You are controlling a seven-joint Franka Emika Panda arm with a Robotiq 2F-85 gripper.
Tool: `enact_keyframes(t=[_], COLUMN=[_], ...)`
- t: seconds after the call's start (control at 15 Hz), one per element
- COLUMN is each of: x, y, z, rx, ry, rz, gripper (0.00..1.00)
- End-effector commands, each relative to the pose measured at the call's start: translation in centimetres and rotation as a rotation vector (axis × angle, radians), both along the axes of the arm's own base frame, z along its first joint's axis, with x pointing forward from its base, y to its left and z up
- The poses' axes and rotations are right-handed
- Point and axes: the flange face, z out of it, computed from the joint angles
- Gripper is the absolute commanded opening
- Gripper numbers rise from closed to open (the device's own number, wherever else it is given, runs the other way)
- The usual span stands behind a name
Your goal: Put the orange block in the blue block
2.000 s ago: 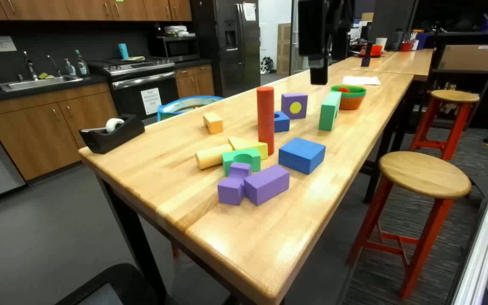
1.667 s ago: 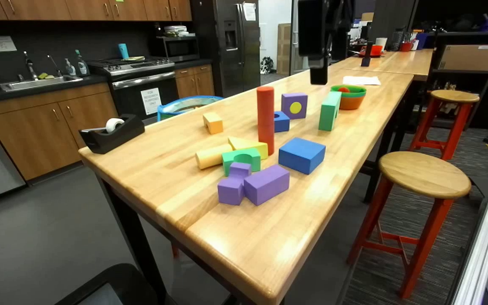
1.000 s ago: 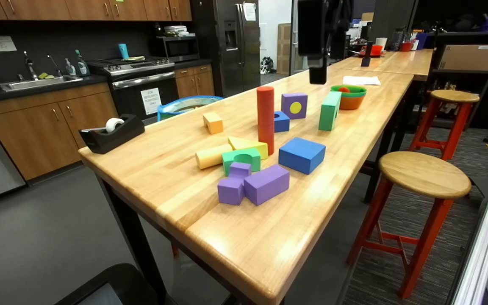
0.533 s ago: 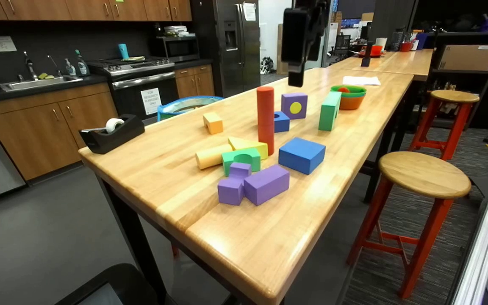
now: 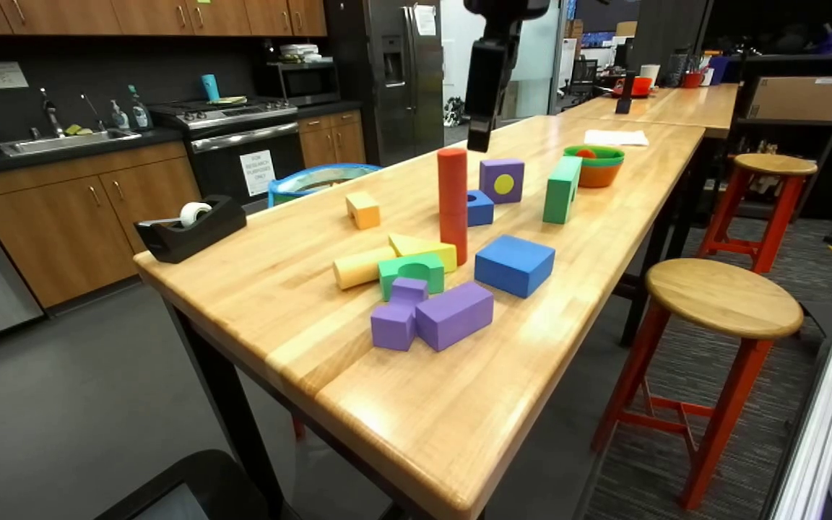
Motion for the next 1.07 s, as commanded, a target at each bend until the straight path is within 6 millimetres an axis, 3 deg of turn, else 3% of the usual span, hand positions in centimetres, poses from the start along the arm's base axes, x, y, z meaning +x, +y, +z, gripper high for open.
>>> enact_keyframes(t=[0.0,0.53,1.0], x=[1.9,2.8,4.4], y=[-1.7,-2.2,-2.0], z=[0.0,-2.2,-2.3], rx=[0.008,0.096,0.089], ry=[0.008,0.118,0.125], rz=[0.077,0.135,0.17], gripper=[1.0,1.0,1.0])
